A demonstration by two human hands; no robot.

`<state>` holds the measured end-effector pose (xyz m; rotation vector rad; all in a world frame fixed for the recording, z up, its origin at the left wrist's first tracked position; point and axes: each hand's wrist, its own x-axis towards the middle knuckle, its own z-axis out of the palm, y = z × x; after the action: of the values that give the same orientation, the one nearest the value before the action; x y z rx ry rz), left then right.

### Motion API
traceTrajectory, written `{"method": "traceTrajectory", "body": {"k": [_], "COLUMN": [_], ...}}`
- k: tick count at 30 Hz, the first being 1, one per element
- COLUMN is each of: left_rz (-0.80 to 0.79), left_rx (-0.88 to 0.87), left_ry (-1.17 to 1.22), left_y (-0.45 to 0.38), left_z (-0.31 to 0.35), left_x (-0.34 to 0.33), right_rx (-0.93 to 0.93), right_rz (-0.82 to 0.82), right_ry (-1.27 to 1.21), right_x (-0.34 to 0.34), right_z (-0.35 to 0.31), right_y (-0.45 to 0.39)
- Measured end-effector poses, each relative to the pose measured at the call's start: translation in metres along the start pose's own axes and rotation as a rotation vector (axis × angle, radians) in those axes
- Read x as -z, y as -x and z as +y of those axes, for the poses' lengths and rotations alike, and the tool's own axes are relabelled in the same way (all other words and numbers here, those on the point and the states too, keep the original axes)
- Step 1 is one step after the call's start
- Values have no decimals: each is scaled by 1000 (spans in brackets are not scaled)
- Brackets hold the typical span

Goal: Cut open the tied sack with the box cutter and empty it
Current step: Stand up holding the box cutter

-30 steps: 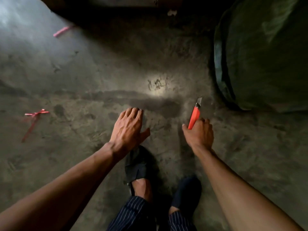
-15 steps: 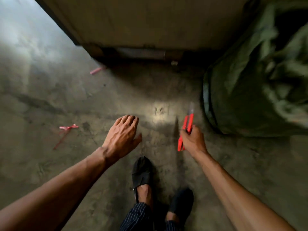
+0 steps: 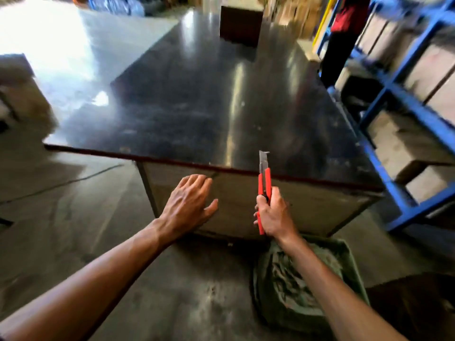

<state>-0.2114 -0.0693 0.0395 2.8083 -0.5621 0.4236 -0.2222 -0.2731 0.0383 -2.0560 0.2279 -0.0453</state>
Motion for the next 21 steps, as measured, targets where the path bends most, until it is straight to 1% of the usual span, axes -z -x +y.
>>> {"method": "traceTrajectory", "body": {"k": [3,5,9,12,16,19,21], "left_rz": [104,156,182,151,98,2,-47], "left_rx": [-15,-13,-7,-3,14,30,26], "left_ry": [-12,-9,-36,-45,-44,-20,-26], "left_y": [-27,-46,-89,-132,-191,-218,-233], "left_z": [-1,-7,-34,-63,-107,-133,-148], "left_x": [43,59,64,51,21,-11,-35], "right_rx": [40,33,4,-7,-21,-95,-158], "right_rz": [75,136,121,124,178,226,228], "right_ry": [-91,-176,-307,-343,-266,-187,-149], "right_x": [26,36,41,34,15,-4,-18], "right_z": [-51,-75,-102,-109,-102,-85,-68], "right_y": [-15,-29,-70,-116,-181,-212,-235]}}
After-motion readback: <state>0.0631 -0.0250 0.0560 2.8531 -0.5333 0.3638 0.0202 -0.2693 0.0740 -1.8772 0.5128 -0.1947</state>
